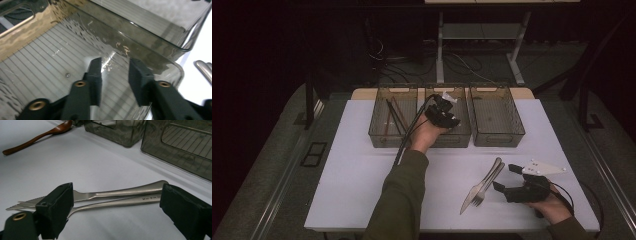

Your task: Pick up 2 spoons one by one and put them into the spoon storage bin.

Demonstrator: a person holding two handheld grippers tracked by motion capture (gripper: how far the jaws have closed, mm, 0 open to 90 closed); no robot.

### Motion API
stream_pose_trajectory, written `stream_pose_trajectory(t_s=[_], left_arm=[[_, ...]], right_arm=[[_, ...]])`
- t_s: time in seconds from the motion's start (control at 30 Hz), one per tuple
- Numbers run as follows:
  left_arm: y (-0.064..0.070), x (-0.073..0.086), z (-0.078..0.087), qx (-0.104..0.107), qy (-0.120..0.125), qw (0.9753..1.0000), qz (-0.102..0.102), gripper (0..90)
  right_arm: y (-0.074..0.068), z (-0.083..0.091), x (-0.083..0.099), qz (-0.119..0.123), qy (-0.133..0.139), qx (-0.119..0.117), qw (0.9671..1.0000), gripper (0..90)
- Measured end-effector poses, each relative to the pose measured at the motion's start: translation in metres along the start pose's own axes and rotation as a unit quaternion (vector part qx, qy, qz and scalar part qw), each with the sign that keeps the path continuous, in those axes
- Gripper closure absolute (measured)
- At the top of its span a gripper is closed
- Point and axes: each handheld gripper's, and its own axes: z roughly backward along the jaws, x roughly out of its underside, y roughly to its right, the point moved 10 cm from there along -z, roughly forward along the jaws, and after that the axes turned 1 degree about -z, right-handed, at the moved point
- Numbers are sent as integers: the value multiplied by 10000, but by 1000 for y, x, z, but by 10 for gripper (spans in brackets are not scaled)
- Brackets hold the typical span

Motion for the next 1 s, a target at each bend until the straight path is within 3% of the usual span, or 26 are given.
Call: stream_pose_trajectory(t_s=[0.1,0.27,0.33,0.5,0.53,0.67,1.0], left_arm=[[3,2,13,35,113,9999,44,532],[7,16,43,46,195,9998,49,539],[7,24,56,27,229,9997,-11,576],[10,51,83,112,222,9996,92,744],[10,57,87,134,181,9997,24,784],[17,77,99,223,170,9996,7,893],[29,128,113,256,138,9995,144,894]], right_arm=[[0,0,0,-16,-22,-17,10000,120],[1,-1,1,-21,-56,33,10000,120],[1,-1,1,-45,-50,41,10000,120],[2,-2,2,-60,-62,61,9999,120],[2,-2,2,-66,-59,68,9999,121],[3,-2,2,-89,-66,85,9999,120],[5,-3,4,-113,-107,122,9998,121]])
